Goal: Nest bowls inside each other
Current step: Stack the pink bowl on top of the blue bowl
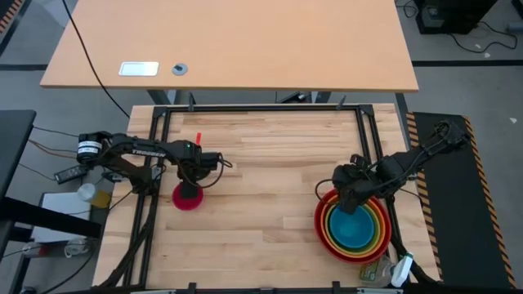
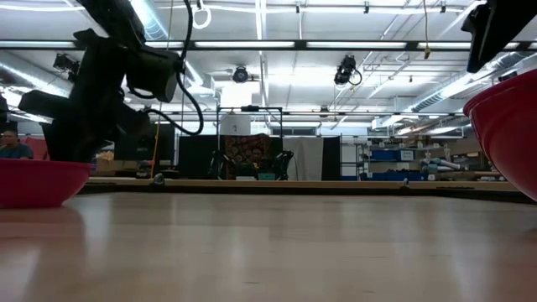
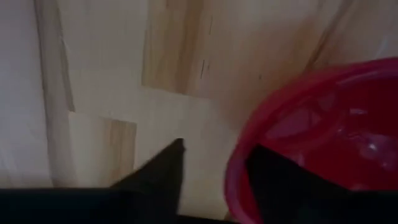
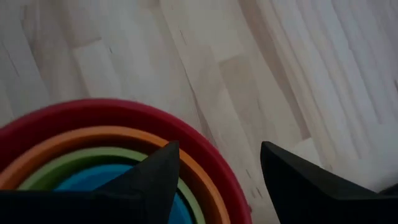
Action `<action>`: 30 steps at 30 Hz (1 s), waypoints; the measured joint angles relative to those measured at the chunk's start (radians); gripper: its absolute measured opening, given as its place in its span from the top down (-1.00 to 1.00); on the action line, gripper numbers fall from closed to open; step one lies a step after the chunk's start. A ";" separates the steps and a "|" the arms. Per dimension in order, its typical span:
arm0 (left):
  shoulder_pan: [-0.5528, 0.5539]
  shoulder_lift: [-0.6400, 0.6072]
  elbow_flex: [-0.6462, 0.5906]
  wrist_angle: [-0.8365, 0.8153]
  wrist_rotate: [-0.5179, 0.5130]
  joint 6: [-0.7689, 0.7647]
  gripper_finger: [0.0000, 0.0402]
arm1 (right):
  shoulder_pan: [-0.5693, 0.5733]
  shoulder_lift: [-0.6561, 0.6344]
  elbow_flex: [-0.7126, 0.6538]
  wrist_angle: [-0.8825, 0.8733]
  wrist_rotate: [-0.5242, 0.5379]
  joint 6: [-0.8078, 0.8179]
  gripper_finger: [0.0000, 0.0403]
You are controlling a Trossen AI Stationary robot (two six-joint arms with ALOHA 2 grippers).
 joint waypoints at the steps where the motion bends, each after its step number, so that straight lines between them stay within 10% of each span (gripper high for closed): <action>1: 0.001 0.000 0.000 -0.004 0.000 -0.019 0.29 | -0.006 0.000 0.000 0.008 0.000 -0.011 -0.14; 6: 0.002 -0.001 0.006 -0.018 0.022 -0.111 0.90 | -0.039 0.000 0.000 0.082 0.000 -0.068 -0.14; 16: -0.017 -0.001 0.230 0.245 -0.018 -0.487 0.92 | -0.094 0.039 0.000 0.463 0.196 -0.187 -0.13; 30: -0.110 0.055 0.493 0.525 -0.506 -0.721 0.93 | -0.237 0.222 0.000 1.007 0.574 -0.546 -0.11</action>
